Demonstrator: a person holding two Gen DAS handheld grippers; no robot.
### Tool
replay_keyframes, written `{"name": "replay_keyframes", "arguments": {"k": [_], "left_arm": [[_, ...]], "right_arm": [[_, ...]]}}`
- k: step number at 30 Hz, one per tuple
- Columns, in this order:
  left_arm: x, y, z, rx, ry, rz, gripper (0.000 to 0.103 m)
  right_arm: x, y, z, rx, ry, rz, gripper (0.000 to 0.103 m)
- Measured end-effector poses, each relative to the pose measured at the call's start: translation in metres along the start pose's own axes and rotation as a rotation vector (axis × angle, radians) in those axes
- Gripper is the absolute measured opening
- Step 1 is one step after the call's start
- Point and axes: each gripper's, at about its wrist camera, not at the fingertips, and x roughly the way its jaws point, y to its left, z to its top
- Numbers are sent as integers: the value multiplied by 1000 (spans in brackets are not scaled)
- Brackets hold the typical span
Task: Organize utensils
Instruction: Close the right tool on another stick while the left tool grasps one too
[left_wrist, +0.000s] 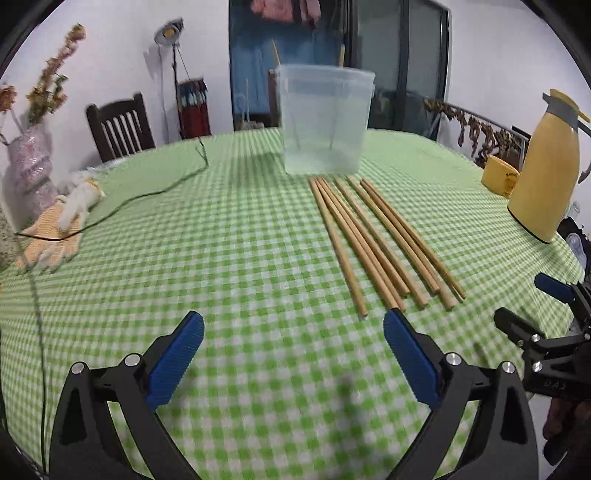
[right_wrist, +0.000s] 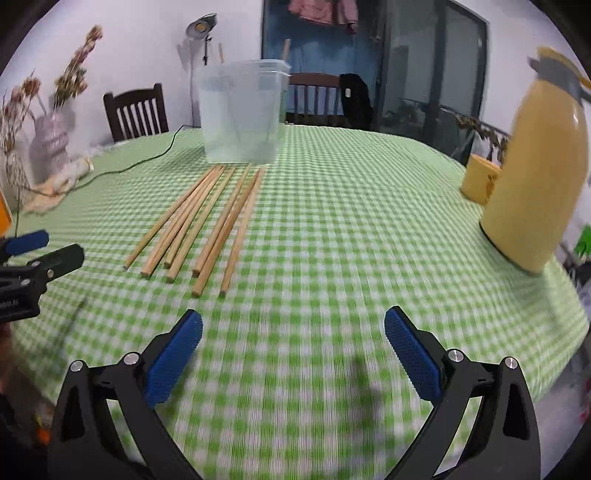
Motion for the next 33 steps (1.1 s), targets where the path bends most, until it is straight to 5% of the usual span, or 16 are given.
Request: {"name": "replay_keyframes", "arguments": {"k": [4,5,6,9,14,18,22,32,33], "left_arm": [[17,-11,15,43,19,-22,92],[23,-15,17,63,28,-11,92],[28,-17,19,77,34,-9,92],[37,-25,21,114,49,-15,89],[50,-30,24,143,84,-39,79],[60,-30,30,123,107,-55,59],[67,-35,31,137,127,-68,40],[59,-41,16,152,125,-79,37],[57,-43,14,160,123,-84,28]], "right_arm": [[12,1,11,7,19,60,95],[14,3,12,2,25,65,87],[18,5,13,-5,37,69,67],[29,5,15,-5,72,87,51],[32,10,22,-6,69,138,47],[35,17,28,-22,70,159,47],[44,20,28,-26,102,162,32],[37,18,20,-44,103,165,10],[35,18,18,-48,99,164,7]]}}
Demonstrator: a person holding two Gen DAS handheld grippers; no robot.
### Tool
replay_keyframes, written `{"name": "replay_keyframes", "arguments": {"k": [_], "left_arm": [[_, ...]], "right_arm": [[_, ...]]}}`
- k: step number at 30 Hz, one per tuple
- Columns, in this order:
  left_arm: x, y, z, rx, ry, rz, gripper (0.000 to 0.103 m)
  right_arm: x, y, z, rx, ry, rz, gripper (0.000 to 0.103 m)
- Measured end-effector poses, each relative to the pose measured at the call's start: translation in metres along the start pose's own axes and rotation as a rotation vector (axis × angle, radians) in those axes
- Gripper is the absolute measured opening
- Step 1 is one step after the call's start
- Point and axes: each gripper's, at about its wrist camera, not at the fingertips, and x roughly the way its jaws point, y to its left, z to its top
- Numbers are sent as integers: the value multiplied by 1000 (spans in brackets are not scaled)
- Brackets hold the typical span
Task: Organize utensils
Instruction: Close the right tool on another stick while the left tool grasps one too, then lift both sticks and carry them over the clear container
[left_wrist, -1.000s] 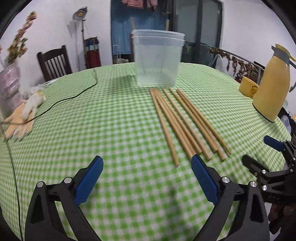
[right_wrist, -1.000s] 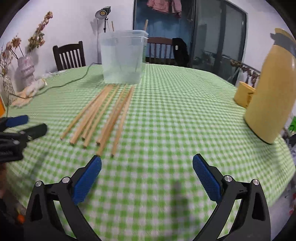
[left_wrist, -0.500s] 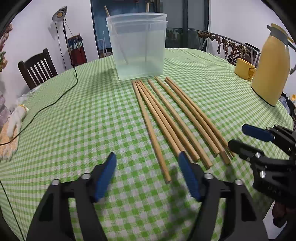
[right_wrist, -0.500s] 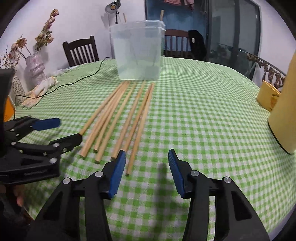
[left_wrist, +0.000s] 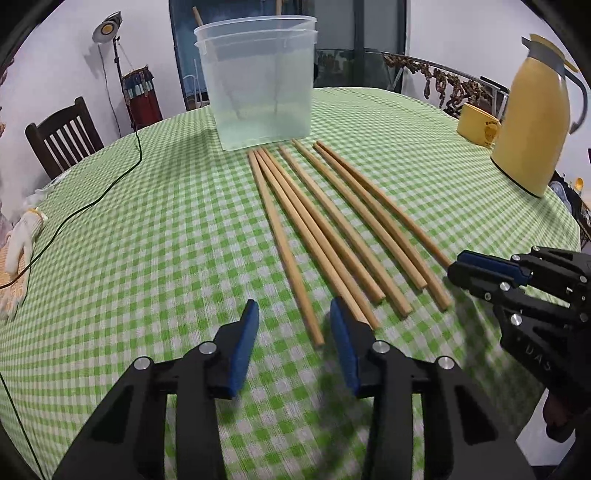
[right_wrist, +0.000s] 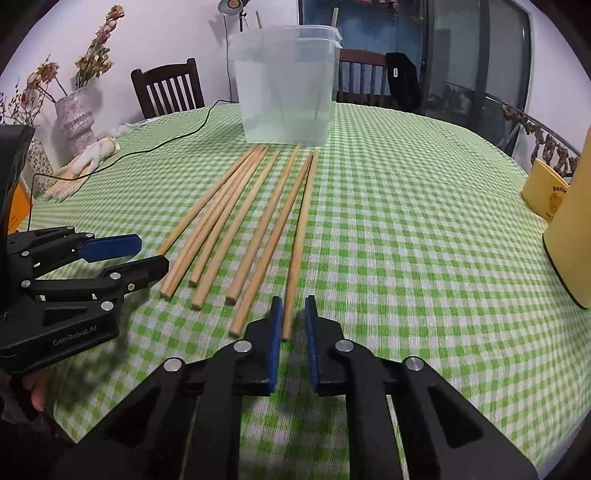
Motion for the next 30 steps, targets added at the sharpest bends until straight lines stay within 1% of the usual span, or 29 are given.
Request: {"name": "replay_keyframes", "arguments": {"k": [1,2,5,7,10,13,17,20,23,28,30], "left_arm": [[-2,-2,-1,9,-1,-5,12],[-4,-6,-3,34,1,1,4],[-9,-9,-8,43,6,11,4],[-14,-8,-11,37,23,-8,3],[-25,-1,-18,2,32,-17,2],[-44,5,-24,-14,4,-5,2],[-66,11,-31,-42,-25,-22,2],[-85,13,-37,-42,-57,-8,2],[-102,15,-42,-47,-79,-14,2],[-137,24,-44,-49,-132,-18,1],[-152,25,-44,-38,-159,-4,1]], "right_arm": [[-1,1,-2,-2,-3,-4,7],[-2,1,-2,-3,-4,-6,6],[-7,2,-7,4,-7,-10,5],[-12,2,-9,5,-11,-9,5],[-25,1,-11,6,-39,-20,5],[-38,-2,-14,12,-72,-33,4],[-55,-2,-22,10,-110,-48,4],[-66,-2,-29,14,-127,-51,4],[-80,0,-35,6,-158,-59,4],[-110,4,-33,-34,-236,-73,4],[-120,5,-30,-45,-267,-76,4]]}}
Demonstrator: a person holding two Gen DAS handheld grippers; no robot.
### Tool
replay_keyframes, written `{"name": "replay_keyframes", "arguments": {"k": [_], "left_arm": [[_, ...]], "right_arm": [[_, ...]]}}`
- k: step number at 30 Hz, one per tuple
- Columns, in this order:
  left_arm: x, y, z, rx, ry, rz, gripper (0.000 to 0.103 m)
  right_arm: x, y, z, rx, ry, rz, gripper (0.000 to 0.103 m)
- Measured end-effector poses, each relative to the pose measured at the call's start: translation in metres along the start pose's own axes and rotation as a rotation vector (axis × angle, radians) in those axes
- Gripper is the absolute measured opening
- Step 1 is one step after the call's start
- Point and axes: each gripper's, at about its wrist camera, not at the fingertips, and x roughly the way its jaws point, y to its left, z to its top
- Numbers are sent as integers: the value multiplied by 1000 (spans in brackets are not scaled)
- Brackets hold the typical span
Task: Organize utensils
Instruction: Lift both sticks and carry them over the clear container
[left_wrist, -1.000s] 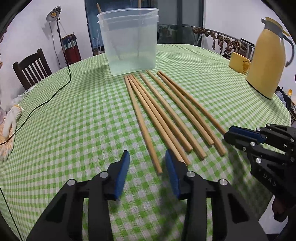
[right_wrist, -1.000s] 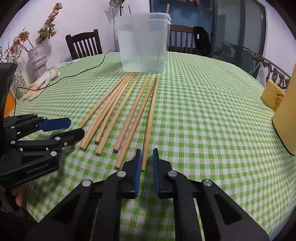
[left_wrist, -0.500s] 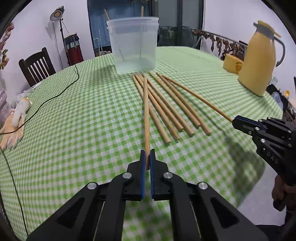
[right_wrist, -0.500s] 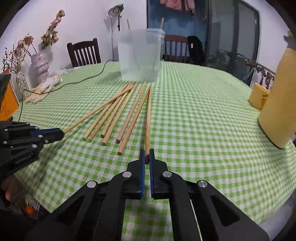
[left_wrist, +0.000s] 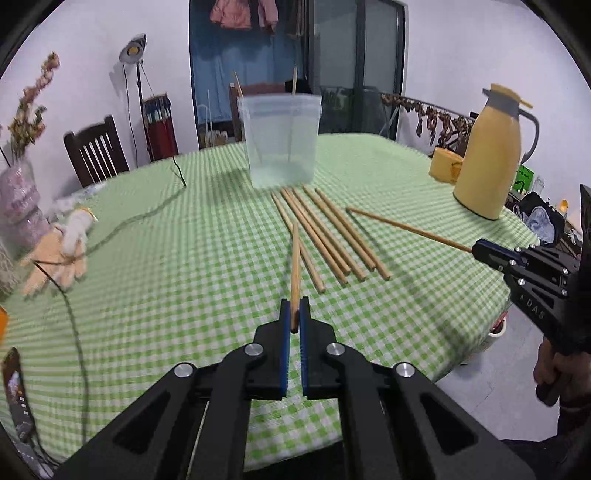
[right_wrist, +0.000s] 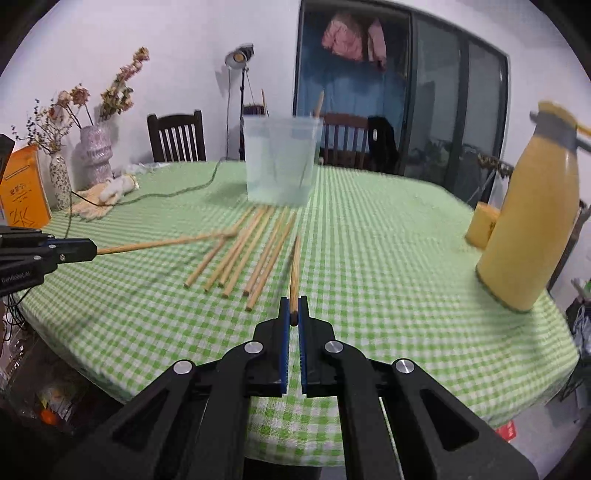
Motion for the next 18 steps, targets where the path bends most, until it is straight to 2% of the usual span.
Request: {"name": "replay_keyframes", "arguments": {"k": [8,14,18], "left_arm": [[-39,5,26,22,-107,-2,1],[-51,16,50,11,-140,-33,1],[-45,26,82,40,-134,-62,1]], "right_arm": [[-17,-1,26,-20,-90,-12,4],[-26,-8,54,-34,-134,9,4],[-17,-12,81,-81,-142,8,4]]}}
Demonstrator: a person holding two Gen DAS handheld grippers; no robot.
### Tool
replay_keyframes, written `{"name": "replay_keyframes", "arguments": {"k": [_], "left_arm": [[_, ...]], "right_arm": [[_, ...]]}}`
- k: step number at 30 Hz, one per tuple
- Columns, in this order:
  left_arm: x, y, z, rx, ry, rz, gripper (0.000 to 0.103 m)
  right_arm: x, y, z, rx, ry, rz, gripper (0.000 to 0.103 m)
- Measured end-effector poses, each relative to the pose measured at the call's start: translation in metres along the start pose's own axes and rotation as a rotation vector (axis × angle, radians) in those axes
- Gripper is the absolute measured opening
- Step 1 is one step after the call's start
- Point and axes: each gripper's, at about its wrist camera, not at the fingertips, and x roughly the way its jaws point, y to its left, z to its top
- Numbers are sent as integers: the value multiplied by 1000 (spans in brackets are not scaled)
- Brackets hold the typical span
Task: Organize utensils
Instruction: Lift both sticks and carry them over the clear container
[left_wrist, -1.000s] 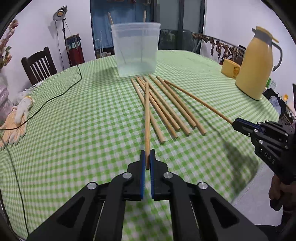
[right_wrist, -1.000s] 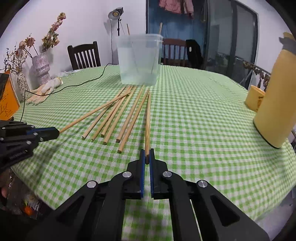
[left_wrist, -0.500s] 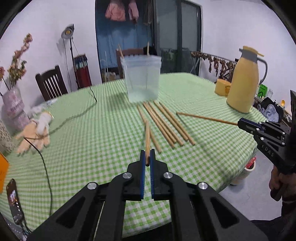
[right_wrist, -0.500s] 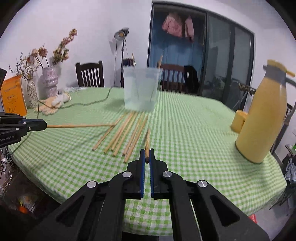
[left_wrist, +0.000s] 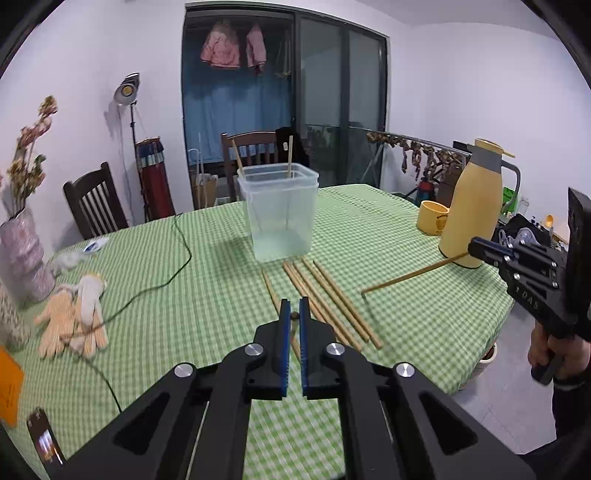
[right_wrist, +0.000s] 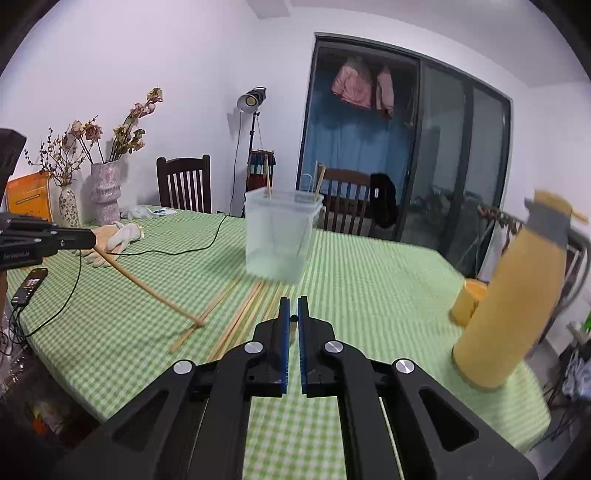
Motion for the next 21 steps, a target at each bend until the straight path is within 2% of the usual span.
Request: {"name": "replay_keyframes", "arguments": {"k": [2,6,10,11,15,17,21], "left_arm": [[7,4,14,14,0,-5,1],[36,15,57,21,18,-62,1],[69,25,94,17,64,-107,2],[73,27,98,21,75,-117,1],[92,36,119,44,148,-149,2],[99,41,125,39,170,-158,2],[114,47,137,37,196,-175,2]], "right_arm": [[13,-4,17,-22,4,15,4],[43,-23,49,-22,29,69,4],[77,-47,79,40,115,158,4],[88,-54,85,54,153,200,4],[107,-73,98,73,251,265,5],[115,-81,103,82,292,282,5],[125,-88,107,94,319,285,5]]}}
